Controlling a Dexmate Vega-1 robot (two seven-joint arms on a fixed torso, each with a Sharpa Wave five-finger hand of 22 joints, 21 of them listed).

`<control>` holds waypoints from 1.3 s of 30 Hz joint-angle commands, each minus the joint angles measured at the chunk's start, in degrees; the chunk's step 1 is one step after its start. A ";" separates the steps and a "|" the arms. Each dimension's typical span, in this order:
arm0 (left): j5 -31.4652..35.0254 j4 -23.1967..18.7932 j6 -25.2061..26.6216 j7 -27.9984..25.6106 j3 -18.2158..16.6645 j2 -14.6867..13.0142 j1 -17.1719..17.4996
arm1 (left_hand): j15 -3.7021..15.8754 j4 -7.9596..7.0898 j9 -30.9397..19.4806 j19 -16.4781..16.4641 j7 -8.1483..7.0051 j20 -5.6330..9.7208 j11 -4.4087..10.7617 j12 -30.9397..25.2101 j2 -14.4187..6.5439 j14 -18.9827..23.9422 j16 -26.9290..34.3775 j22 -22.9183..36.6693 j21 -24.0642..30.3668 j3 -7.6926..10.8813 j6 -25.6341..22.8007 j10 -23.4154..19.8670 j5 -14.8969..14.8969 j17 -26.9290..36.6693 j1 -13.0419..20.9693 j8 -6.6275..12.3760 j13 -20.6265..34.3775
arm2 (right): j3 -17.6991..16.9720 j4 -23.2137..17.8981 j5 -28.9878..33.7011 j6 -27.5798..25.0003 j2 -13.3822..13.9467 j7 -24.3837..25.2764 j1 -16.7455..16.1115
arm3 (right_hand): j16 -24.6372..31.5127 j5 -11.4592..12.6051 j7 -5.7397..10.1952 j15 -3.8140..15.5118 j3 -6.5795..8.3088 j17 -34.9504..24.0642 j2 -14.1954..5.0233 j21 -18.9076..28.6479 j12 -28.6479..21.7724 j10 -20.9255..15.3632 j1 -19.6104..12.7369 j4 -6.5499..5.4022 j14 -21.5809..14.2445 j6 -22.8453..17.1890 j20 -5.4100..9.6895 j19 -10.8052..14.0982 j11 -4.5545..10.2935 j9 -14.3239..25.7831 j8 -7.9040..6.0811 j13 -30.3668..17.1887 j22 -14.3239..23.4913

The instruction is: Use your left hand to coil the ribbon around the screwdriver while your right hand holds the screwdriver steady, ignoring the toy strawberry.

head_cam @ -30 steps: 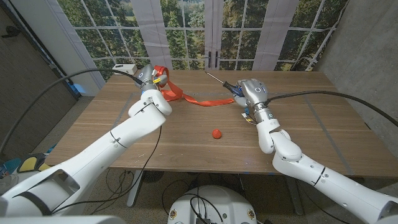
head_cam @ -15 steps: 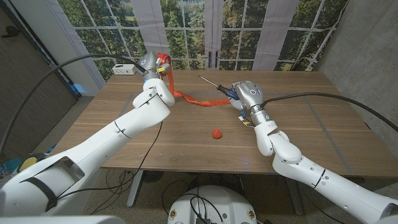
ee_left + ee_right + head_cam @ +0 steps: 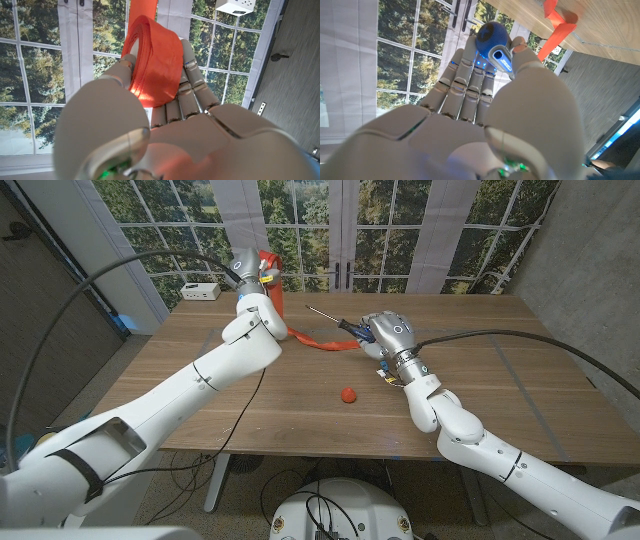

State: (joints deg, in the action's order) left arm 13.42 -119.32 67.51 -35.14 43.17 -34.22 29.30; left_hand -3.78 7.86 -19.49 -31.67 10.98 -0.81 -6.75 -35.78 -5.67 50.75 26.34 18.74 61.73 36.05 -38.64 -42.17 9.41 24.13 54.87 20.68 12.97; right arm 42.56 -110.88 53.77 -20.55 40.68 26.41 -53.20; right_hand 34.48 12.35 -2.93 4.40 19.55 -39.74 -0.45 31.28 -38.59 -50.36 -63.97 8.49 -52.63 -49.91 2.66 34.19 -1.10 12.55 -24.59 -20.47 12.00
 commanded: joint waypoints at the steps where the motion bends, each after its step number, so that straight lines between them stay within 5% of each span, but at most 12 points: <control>1: 2.59 0.29 -0.72 2.07 1.89 1.22 -2.68 | 13.95 -2.41 -0.73 0.40 -7.04 0.10 14.24 -5.68 -5.36 10.92 -0.26 -0.09 0.89 2.23 -10.50 -13.80 0.23 0.16 4.56 0.17 9.36 | 0.38 0.73 1.07 3.74 -0.94 0.09 1.08 | -0.05 0.33 6.01 8.01 0.08 -0.27 -7.36 0.37 -0.08 -4.39 -7.38 -0.23 -3.66 -6.18 0.04 -0.40 4.14 0.86 -1.50 -2.92 0.00; 32: 2.44 -1.75 -4.75 9.99 3.08 1.10 -4.09 | 13.75 -2.18 -1.43 1.49 -7.16 0.15 13.98 -6.02 -5.36 11.26 -1.21 -1.62 4.28 1.98 -10.96 -13.52 0.26 0.78 4.65 -0.88 9.06 | 4.17 6.49 5.09 6.98 -6.53 -2.43 8.75 | -0.79 0.40 6.12 8.04 -0.24 -0.81 -7.32 1.25 -0.11 -4.88 -7.50 -0.27 -3.99 -6.26 0.06 -0.88 4.61 0.81 -1.63 -3.28 -0.11; 39: -0.11 -3.10 -6.74 12.78 1.15 0.60 -3.25 | 13.79 -2.17 -1.50 1.77 -7.16 0.15 13.93 -6.07 -5.35 11.30 -1.41 -2.02 4.94 1.95 -10.96 -13.37 0.27 0.91 4.64 -1.19 9.05 | 5.10 8.38 5.08 8.00 -7.88 -2.35 11.19 | -0.97 0.43 6.19 8.03 -0.28 -0.89 -7.30 1.46 -0.08 -5.07 -7.53 -0.27 -4.10 -6.17 0.08 -0.91 4.58 0.80 -1.62 -3.26 -0.13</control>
State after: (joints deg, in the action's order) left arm 15.42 -120.92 63.06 -25.68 45.84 -33.05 25.30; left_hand -3.47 7.80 -20.93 -30.33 11.05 -0.75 -6.43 -36.00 -5.77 51.25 25.02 16.75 66.15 35.98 -38.78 -41.85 9.31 24.94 54.77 19.68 12.97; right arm 46.28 -105.10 58.33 -13.62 34.89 24.09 -45.29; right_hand 33.64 12.64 -2.93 4.41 19.26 -40.55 -0.07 32.43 -38.59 -50.58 -64.35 8.43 -53.25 -49.91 2.65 33.34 -0.89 12.55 -25.25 -20.49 11.71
